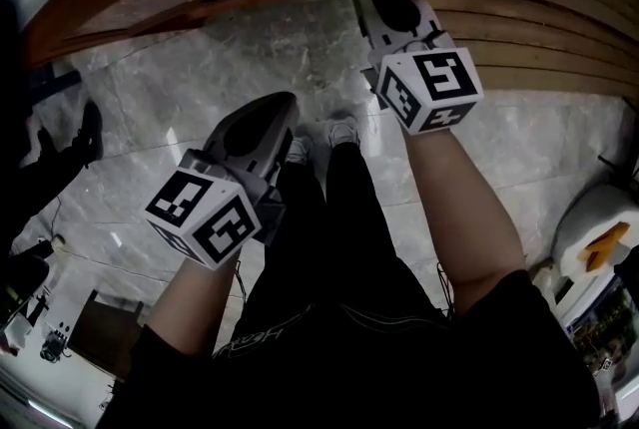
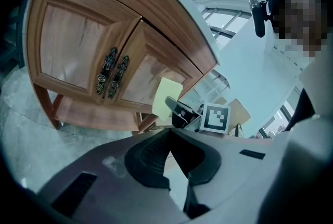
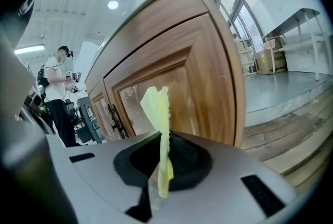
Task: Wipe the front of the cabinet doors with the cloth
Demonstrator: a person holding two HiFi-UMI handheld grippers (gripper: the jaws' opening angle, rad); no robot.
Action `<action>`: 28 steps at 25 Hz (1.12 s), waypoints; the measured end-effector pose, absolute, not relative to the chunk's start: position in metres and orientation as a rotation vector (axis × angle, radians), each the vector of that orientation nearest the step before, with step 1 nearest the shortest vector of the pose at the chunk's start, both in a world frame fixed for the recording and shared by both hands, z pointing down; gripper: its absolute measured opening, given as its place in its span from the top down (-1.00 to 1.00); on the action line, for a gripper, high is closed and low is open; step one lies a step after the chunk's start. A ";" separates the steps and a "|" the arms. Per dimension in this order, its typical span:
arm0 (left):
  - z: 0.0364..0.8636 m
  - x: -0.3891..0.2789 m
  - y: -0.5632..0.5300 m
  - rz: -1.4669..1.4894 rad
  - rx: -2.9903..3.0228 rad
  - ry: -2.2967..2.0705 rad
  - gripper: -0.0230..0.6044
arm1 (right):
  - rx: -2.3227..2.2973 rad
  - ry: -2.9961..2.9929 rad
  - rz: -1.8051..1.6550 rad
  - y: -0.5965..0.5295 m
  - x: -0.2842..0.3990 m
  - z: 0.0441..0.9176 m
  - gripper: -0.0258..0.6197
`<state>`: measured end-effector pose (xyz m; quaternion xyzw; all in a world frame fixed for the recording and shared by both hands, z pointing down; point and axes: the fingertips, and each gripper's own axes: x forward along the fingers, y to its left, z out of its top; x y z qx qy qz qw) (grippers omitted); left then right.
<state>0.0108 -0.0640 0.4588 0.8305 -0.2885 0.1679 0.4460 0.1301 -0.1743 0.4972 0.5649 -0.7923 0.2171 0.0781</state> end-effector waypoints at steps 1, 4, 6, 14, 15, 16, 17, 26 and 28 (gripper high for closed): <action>0.459 0.016 -0.064 0.423 2.062 -0.700 0.91 | 1.712 -2.359 0.652 -0.173 0.138 0.498 0.79; 0.458 0.033 -0.064 0.439 2.076 -0.661 0.91 | 1.772 -2.322 0.653 -0.169 0.163 0.496 0.79; 0.458 0.043 -0.063 0.452 2.084 -0.636 0.91 | 1.807 -2.301 0.658 -0.166 0.178 0.495 0.79; 0.457 0.081 -0.064 0.498 2.118 -0.551 0.91 | 1.928 -2.216 0.667 -0.154 0.233 0.496 0.79; 0.457 0.085 -0.064 0.504 2.121 -0.539 0.91 | 1.937 -2.206 0.666 -0.152 0.238 0.497 0.79; 0.457 0.088 -0.063 0.509 2.125 -0.527 0.91 | 1.945 -2.195 0.664 -0.151 0.242 0.497 0.79; 0.457 0.090 -0.062 0.512 2.127 -0.516 0.91 | 1.954 -2.185 0.662 -0.149 0.246 0.498 0.79; 0.459 0.089 -0.062 0.528 2.134 -0.492 0.91 | 2.001 -2.157 0.650 -0.139 0.254 0.491 0.79; 0.458 0.085 -0.063 0.526 2.134 -0.495 0.91 | 1.993 -2.167 0.650 -0.136 0.247 0.489 0.79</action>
